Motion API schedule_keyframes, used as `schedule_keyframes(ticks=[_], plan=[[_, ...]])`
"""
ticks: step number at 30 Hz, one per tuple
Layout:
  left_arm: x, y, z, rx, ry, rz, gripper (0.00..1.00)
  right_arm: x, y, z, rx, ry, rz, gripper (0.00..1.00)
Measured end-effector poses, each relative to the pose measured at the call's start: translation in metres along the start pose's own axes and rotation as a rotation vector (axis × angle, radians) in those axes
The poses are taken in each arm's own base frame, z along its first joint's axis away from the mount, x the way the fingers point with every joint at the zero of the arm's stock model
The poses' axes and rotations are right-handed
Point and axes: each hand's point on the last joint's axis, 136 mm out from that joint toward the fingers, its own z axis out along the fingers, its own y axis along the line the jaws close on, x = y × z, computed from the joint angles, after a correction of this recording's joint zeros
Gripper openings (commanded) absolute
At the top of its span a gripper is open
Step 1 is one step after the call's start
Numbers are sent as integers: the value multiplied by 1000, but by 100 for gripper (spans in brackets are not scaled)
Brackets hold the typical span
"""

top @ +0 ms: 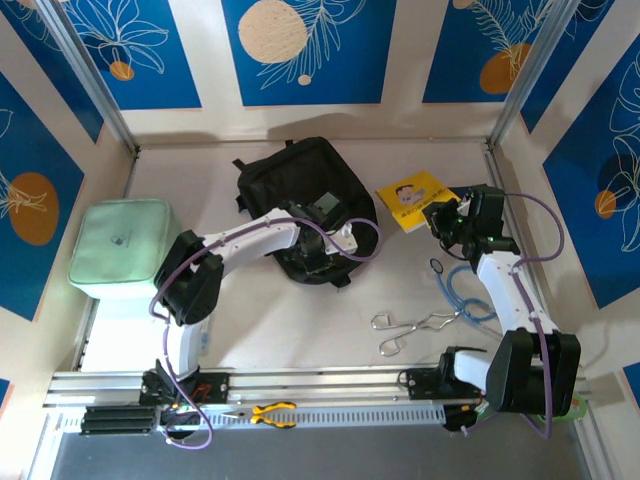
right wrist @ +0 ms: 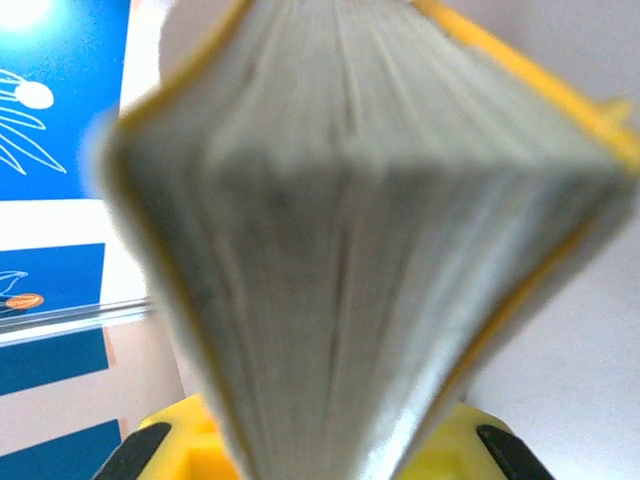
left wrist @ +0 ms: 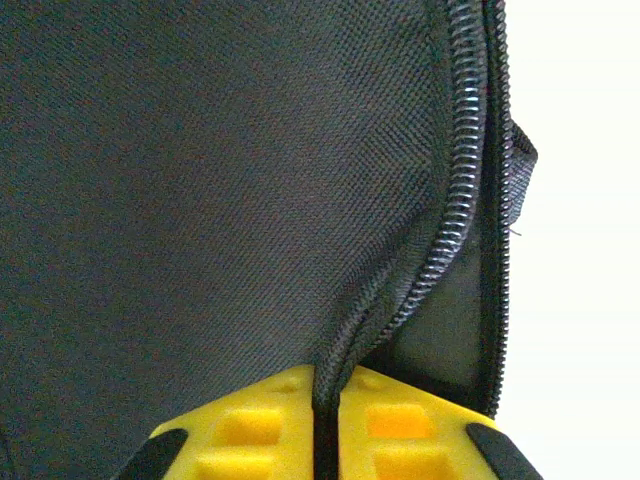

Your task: Pack books, pencil case, and school supplies into a backpack

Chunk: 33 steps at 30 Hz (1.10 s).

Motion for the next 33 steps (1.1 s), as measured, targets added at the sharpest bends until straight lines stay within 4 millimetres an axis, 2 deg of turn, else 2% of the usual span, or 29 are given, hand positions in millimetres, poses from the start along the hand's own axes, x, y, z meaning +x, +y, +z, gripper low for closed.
schedule_keyframes(ticks=[5,10,15,19,21,28,33], plan=[[-11,11,-22,-59,-69,-4,2,-8,0,-14,-3,-40,3,3],[-25,33,-66,-139,-227,-92,1,-13,-2,-28,-1,-69,1,3],[-23,67,-105,-212,-386,-268,0,-8,-2,-34,-2,-53,-5,3],[-19,92,-124,-254,-493,-416,0,7,1,-40,-17,1,-14,3],[-19,98,-128,-263,-532,-458,0,17,3,-43,-23,30,-23,3],[-31,102,-134,-254,-629,-518,0,65,4,-49,-7,211,-12,3],[-38,103,-140,-243,-671,-528,0,81,1,-54,34,285,7,3]])
